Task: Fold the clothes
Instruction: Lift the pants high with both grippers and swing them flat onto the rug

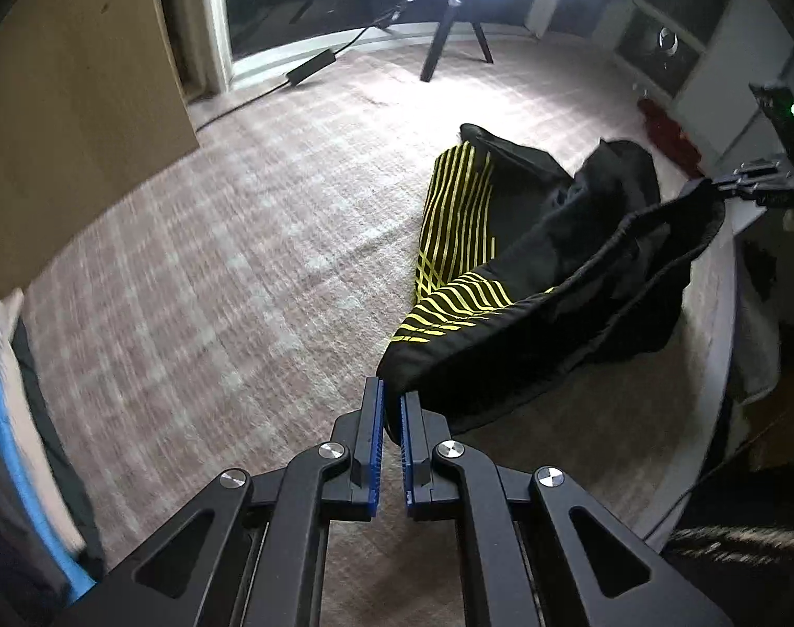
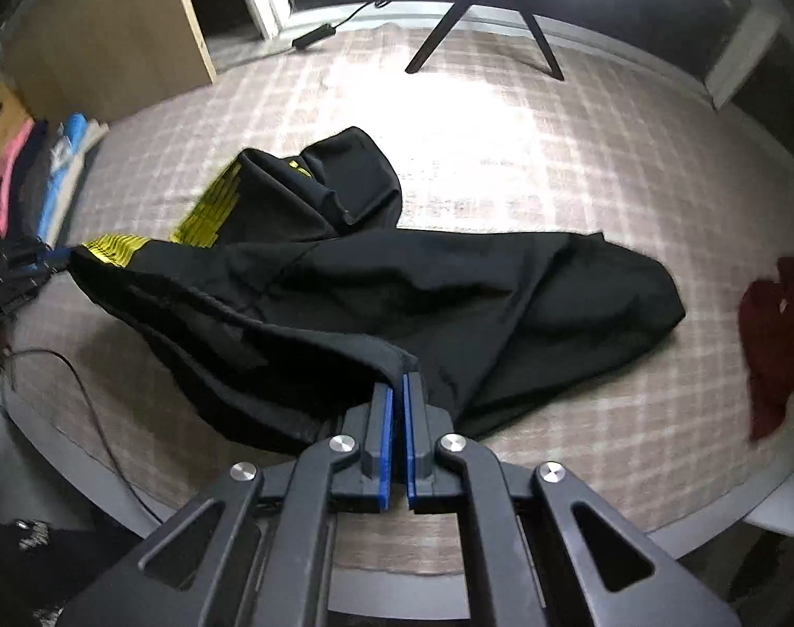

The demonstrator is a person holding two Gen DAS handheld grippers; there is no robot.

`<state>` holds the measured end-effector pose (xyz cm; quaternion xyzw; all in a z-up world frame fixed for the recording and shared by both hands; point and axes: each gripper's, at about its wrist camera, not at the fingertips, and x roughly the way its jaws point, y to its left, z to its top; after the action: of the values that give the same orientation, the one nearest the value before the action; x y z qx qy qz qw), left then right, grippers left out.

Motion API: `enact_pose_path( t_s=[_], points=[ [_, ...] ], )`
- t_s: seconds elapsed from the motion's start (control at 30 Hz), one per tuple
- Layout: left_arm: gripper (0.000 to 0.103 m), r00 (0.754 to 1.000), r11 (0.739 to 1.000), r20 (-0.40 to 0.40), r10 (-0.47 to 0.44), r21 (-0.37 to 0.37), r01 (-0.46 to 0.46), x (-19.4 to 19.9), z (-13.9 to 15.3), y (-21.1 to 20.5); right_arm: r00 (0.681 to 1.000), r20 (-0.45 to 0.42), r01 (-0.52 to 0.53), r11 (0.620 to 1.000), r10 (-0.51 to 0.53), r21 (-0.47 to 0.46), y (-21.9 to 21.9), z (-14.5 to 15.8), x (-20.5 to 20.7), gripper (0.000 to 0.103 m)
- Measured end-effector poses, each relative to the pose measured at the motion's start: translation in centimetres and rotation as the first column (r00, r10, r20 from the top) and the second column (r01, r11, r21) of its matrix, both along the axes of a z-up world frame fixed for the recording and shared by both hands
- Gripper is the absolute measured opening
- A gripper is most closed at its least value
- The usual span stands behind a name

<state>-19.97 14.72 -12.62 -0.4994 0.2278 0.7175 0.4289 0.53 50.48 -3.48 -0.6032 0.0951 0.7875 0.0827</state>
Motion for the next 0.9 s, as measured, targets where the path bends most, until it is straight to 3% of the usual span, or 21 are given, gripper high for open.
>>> enact_pose_path(
  t_s=[0.1, 0.17, 0.23, 0.3, 0.37, 0.5, 0.57, 0.63, 0.77, 0.83, 0.9],
  points=[
    [0.005, 1.000, 0.998, 0.009, -0.014, -0.056, 0.015, 0.7, -0.8, -0.7, 0.999, 0.054, 0.008, 1.000, -0.007, -0.022, -0.7, -3.2, 1.0, 0.004],
    [0.005, 0.997, 0.997, 0.083, -0.006, -0.071, 0.012, 1.7, -2.6, -1.0, 0.991, 0.131, 0.010, 0.995, 0.004, -0.102, -1.7, -6.2, 2.6, 0.004],
    [0.004, 0.991, 0.993, 0.131, -0.032, -0.108, 0.046, 3.7, -4.2, -2.2, 0.978, 0.202, -0.031, 0.992, 0.057, -0.126, -3.8, -8.4, 5.1, 0.004],
    [0.004, 0.990, 0.992, 0.139, -0.020, -0.122, 0.037, 4.4, -4.5, -2.9, 0.974, 0.221, -0.023, 0.988, 0.057, -0.153, -4.4, -9.0, 6.9, 0.004],
    [0.004, 0.987, 0.994, 0.160, 0.006, -0.109, 0.012, 4.3, -4.4, -3.3, 0.982, 0.186, 0.003, 0.991, 0.022, -0.136, -3.3, -7.6, 7.1, 0.004],
    [0.003, 0.999, 1.000, 0.049, 0.008, -0.030, -0.007, 1.7, 1.3, 0.1, 0.998, 0.056, -0.024, 0.999, 0.022, 0.024, -1.0, -0.7, 3.6, 0.004],
    [0.003, 0.999, 0.999, -0.041, 0.027, 0.019, -0.026, -0.1, 6.8, 1.0, 0.997, -0.020, -0.065, 0.988, 0.069, 0.139, -0.7, 4.5, 0.8, 0.004],
    [0.003, 0.990, 0.997, -0.129, 0.050, 0.070, -0.041, -1.9, 12.5, 1.9, 0.993, -0.067, -0.085, 0.979, 0.099, 0.186, -1.1, 8.4, -0.5, 0.004],
    [0.003, 0.941, 0.982, -0.304, 0.148, 0.161, -0.102, -4.4, 24.4, 1.1, 0.973, -0.158, -0.117, 0.953, 0.166, 0.281, -1.9, 16.2, -3.1, 0.004],
    [0.004, 0.918, 0.969, -0.347, 0.190, 0.215, -0.119, -4.5, 29.8, -0.6, 0.959, -0.200, -0.128, 0.936, 0.201, 0.328, -2.3, 20.1, -4.4, 0.004],
    [0.004, 0.902, 0.970, -0.385, 0.195, 0.209, -0.121, -3.5, 32.7, -1.8, 0.941, -0.239, -0.137, 0.917, 0.238, 0.375, -2.8, 24.0, -5.6, 0.004]
  ],
)
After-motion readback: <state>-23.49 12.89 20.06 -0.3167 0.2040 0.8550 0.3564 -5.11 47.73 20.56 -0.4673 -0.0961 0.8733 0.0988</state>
